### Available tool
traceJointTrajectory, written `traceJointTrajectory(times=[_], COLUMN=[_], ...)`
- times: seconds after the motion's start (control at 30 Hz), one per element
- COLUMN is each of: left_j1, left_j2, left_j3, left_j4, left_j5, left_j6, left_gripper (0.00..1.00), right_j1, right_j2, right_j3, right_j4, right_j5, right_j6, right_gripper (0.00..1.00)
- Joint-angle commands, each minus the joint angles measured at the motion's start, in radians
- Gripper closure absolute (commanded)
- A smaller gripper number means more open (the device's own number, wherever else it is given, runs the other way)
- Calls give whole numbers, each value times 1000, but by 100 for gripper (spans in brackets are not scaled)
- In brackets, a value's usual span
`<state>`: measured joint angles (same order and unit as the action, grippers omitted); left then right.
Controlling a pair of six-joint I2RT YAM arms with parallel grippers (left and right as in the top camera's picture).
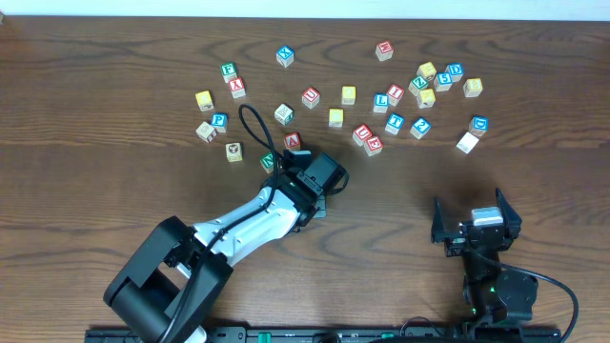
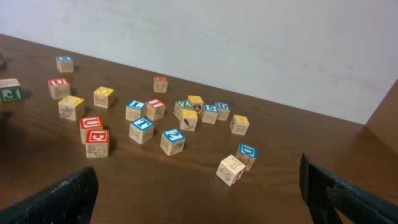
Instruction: Spell out ROBOT
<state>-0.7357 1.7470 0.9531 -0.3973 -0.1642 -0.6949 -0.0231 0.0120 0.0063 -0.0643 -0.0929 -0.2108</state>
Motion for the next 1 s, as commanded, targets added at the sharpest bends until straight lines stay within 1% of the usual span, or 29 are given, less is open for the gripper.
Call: traceJointTrajectory(times=[0.0,0.07,0.1,0.13,0.4,0.47,0.53,0.97], left_j1=[4,4,4,4,4,4,4,4], left_j2=[4,4,4,4,4,4,4,4], left_j3=[-18,-18,-18,-18,-18,-18,-18,-18], left_j4=[1,3,3,3,3,3,3,3], left_j5=[-5,-5,-5,-5,-5,-5,-5,-4], left_j6=[28,28,28,28,28,28,28,28], left_gripper=[68,67,64,62,61,57,56,57], right_j1=[-3,-3,-3,-3,-3,-3,-3,-3], right_j2=[-5,-5,-5,-5,-5,-5,-5,-5], right_j3=[-1,-1,-1,-1,-1,-1,-1,-1], right_j4=[-5,-5,-5,-5,-5,-5,-5,-5], right_j5=[4,4,5,5,5,4,4,4], right_j6=[16,16,16,16,16,16,16,16], right_gripper=[1,1,1,1,1,1,1,1])
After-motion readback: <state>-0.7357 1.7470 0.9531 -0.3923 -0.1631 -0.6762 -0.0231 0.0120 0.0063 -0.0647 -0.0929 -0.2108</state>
